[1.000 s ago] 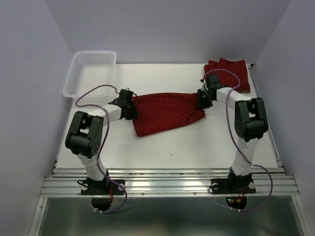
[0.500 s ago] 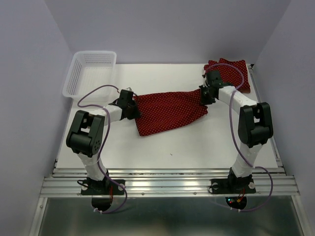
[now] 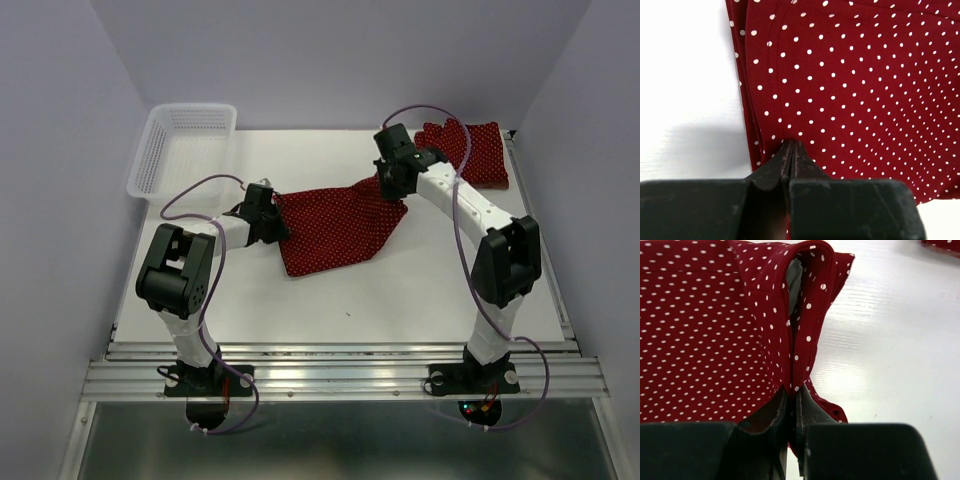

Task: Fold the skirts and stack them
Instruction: Fold the skirt

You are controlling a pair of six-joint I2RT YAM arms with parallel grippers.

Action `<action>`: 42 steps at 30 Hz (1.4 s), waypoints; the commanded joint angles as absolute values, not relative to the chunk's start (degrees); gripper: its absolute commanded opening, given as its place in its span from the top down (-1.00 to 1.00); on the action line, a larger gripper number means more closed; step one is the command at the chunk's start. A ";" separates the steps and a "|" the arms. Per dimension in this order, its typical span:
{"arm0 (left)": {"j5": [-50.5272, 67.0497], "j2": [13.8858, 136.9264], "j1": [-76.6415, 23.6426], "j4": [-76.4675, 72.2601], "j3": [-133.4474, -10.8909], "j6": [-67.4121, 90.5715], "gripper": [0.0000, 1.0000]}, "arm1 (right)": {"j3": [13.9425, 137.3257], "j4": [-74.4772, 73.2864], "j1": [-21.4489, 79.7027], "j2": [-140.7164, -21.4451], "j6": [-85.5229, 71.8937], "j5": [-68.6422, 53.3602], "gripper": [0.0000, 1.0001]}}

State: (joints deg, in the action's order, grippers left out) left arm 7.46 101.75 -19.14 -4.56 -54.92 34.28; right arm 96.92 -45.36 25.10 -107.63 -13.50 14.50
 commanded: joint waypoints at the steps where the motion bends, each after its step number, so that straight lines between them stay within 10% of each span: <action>1: 8.52 100.90 -19.60 -5.62 -52.39 35.24 0.89 | 103.34 -50.80 29.16 -109.16 -16.96 18.46 0.99; 42: 10.55 98.35 -19.60 -9.67 -47.02 36.56 0.90 | 118.56 -38.58 44.30 -126.65 -34.89 -4.30 0.99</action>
State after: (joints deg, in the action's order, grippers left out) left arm 10.35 99.98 -19.14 -13.13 -48.84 37.01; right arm 115.18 -42.19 43.48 -125.78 -33.43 -2.09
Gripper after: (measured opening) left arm 0.083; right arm 0.104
